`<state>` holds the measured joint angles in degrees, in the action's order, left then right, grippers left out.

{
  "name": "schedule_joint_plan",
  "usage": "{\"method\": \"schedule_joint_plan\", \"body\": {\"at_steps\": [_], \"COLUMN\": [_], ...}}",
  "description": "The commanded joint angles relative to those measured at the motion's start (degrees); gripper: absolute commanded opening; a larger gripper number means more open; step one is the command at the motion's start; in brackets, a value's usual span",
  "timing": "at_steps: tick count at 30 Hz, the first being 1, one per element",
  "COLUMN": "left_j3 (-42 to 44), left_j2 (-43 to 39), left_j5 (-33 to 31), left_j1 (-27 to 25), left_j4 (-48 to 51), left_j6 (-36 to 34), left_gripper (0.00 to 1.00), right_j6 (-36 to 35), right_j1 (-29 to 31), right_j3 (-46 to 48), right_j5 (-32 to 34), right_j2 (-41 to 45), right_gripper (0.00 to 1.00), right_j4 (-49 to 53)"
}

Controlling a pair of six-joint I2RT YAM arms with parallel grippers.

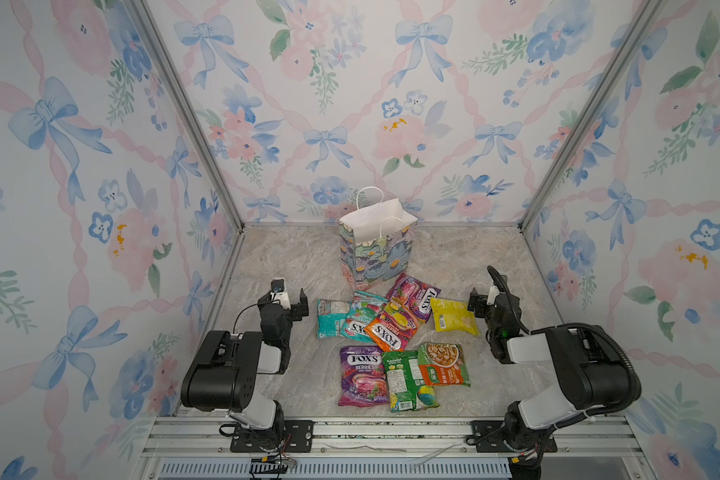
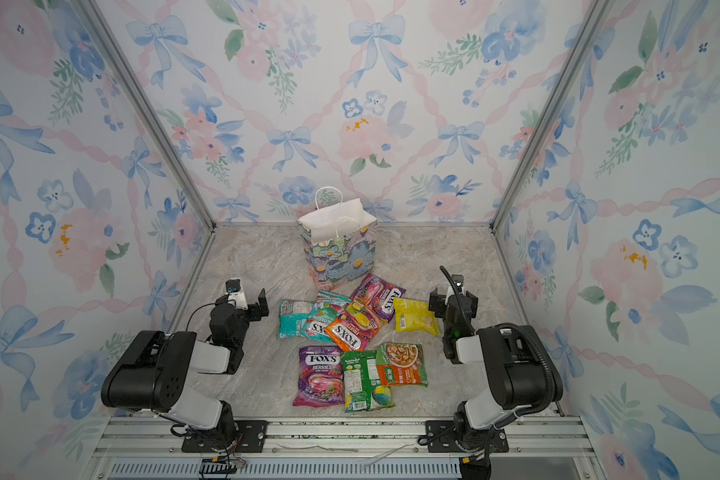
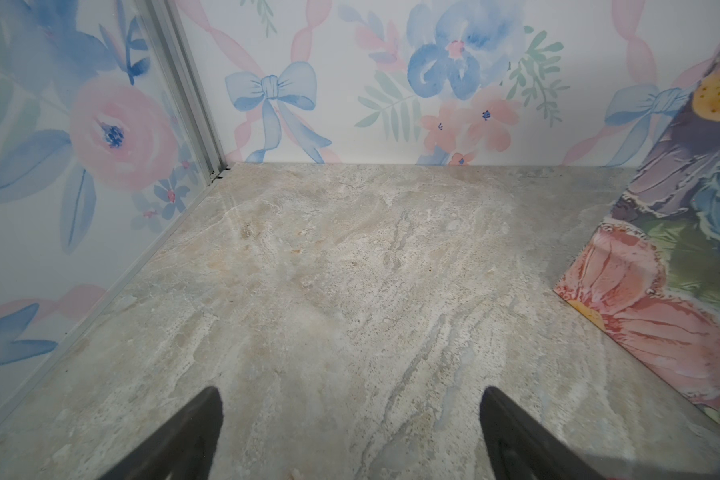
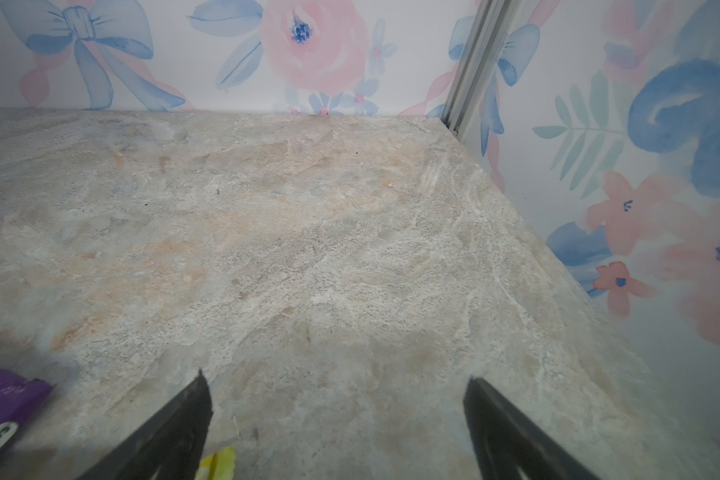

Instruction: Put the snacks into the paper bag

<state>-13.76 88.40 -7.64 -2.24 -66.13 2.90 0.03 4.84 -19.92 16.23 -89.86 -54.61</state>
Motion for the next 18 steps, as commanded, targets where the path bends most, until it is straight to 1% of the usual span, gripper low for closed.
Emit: {"method": "schedule_joint_plan", "body": {"at_steps": [1, 14, 16, 17, 18], "left_j3": [-0.85, -1.09, -2.61, -4.05, -6.44], "left_j2": [0.37, -0.49, -3.25, -4.96, -7.40], "left_j5": [-0.10, 0.07, 0.19, -0.93, -3.05], "left_j1": [-0.04, -0.19, -0.53, -0.60, -0.57], "left_j4": [0.45, 0.93, 6.33, 9.87, 16.83], "left_j6": [-1.03, -1.34, -1.75, -1.36, 0.06], "left_gripper": [0.98, 0.98, 0.98, 0.98, 0.98], "right_j6": [1.03, 1.33, 1.37, 1.37, 1.67], "right_j1": [-0.54, -0.50, -0.23, 0.31, 1.34], "right_j3": [-1.28, -0.50, -0.46, -1.15, -3.38], "right_j5": [-0.36, 0.29, 1.60, 3.69, 8.57], "right_j2": [0.73, 1.34, 4.17, 6.13, 9.59], "right_gripper": [0.97, 0.97, 0.97, 0.97, 0.97], "right_j4": [-0.32, -1.22, 1.10, 3.79, 11.11]}}
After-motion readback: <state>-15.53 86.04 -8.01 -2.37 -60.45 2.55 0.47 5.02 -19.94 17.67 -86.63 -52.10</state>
